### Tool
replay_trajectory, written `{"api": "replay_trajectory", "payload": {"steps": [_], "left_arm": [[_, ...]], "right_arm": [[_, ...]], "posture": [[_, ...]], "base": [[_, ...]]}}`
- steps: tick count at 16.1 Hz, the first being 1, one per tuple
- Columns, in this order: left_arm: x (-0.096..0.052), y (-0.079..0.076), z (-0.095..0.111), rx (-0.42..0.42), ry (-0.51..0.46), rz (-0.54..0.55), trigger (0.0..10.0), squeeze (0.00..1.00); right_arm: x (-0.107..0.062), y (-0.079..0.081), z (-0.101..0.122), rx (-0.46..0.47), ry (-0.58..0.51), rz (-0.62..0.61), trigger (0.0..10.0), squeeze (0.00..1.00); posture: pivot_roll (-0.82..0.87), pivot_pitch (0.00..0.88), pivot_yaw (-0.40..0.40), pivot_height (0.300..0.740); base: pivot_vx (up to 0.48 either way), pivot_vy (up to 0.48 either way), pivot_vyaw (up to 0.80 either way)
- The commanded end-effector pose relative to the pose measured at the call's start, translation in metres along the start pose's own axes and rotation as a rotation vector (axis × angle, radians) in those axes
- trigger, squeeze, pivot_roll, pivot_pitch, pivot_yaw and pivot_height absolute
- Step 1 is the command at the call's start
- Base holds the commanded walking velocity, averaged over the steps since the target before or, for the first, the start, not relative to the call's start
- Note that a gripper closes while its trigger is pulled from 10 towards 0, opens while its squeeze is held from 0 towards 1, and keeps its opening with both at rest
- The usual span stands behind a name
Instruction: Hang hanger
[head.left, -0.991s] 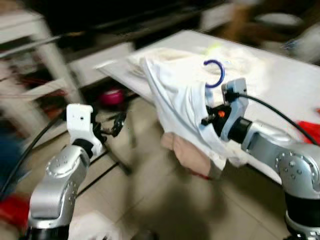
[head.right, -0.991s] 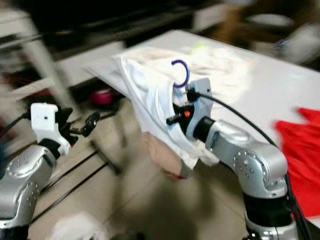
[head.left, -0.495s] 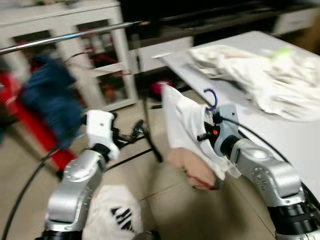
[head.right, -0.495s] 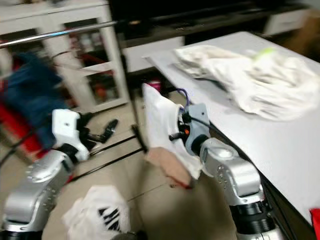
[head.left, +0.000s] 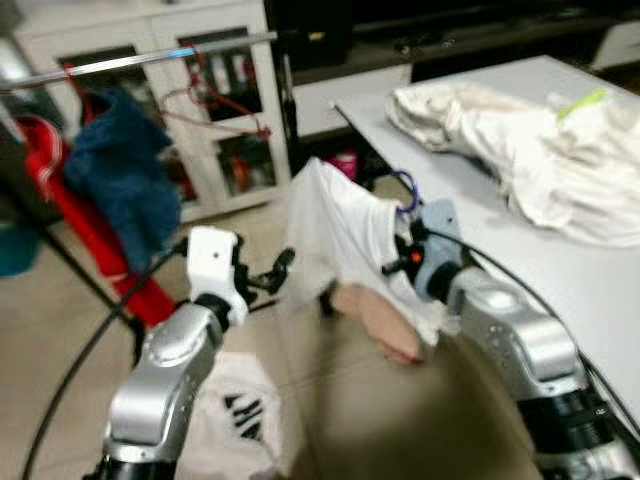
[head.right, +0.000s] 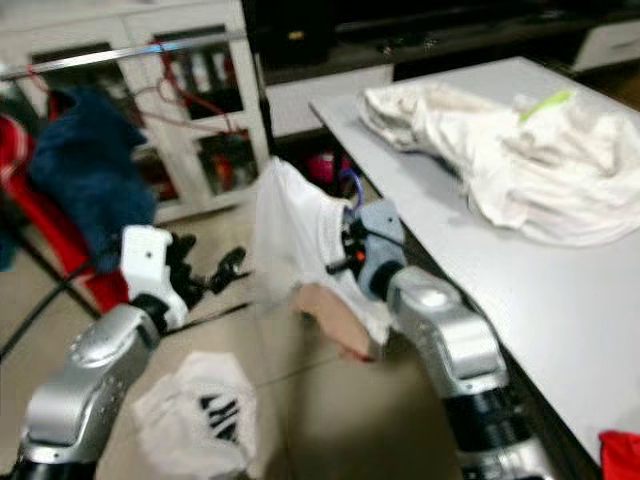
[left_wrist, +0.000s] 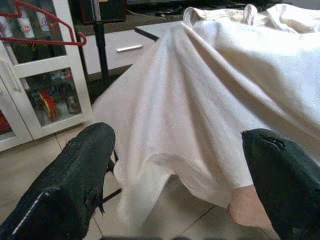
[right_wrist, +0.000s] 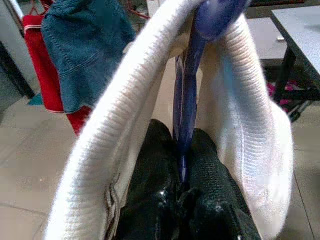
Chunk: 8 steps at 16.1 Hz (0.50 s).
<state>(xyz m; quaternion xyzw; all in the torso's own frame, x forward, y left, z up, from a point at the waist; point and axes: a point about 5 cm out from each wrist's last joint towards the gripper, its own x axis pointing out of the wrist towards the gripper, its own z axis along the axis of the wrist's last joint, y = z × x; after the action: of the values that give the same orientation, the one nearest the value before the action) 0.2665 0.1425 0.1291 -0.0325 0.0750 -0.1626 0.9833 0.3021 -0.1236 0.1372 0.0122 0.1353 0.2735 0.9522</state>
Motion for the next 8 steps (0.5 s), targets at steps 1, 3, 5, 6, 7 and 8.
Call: {"api": "replay_trajectory", "payload": {"steps": [1, 3, 5, 6, 7, 8], "left_arm": [[-0.001, 0.008, 0.002, 0.024, -0.007, 0.028, 10.0, 0.6], [0.0, 0.007, -0.003, 0.04, 0.026, 0.008, 10.0, 0.58], [0.001, 0.001, -0.008, 0.039, 0.047, -0.083, 10.0, 1.0], [0.001, -0.002, -0.009, 0.021, 0.058, -0.124, 10.0, 1.0], [0.003, -0.004, -0.011, 0.006, 0.071, -0.141, 10.0, 1.0], [0.007, -0.007, -0.009, -0.028, 0.053, -0.161, 10.0, 1.0]], "right_arm": [[0.002, 0.012, 0.012, -0.009, -0.062, 0.071, 10.0, 0.0], [0.002, 0.014, 0.017, -0.016, -0.071, 0.108, 10.0, 0.0], [0.002, 0.014, 0.023, -0.002, -0.088, 0.133, 10.0, 0.0], [0.002, 0.015, 0.026, 0.011, -0.099, 0.145, 10.0, 0.0], [0.002, 0.016, 0.029, 0.026, -0.109, 0.158, 10.0, 0.0], [0.002, 0.017, 0.032, 0.038, -0.117, 0.168, 10.0, 0.0]], "posture": [[-0.01, 0.0, 0.074, 0.74], [-0.01, 0.0, 0.076, 0.74], [-0.01, 0.0, 0.076, 0.74], [-0.01, 0.0, 0.076, 0.74], [-0.02, 0.0, 0.075, 0.74], [-0.02, 0.0, 0.071, 0.74]], "base": [[0.0, 0.0, 0.0], [0.0, 0.0, 0.0], [0.0, 0.0, 0.0], [0.0, 0.0, 0.0], [0.0, 0.0, 0.0], [0.0, 0.0, 0.0]]}}
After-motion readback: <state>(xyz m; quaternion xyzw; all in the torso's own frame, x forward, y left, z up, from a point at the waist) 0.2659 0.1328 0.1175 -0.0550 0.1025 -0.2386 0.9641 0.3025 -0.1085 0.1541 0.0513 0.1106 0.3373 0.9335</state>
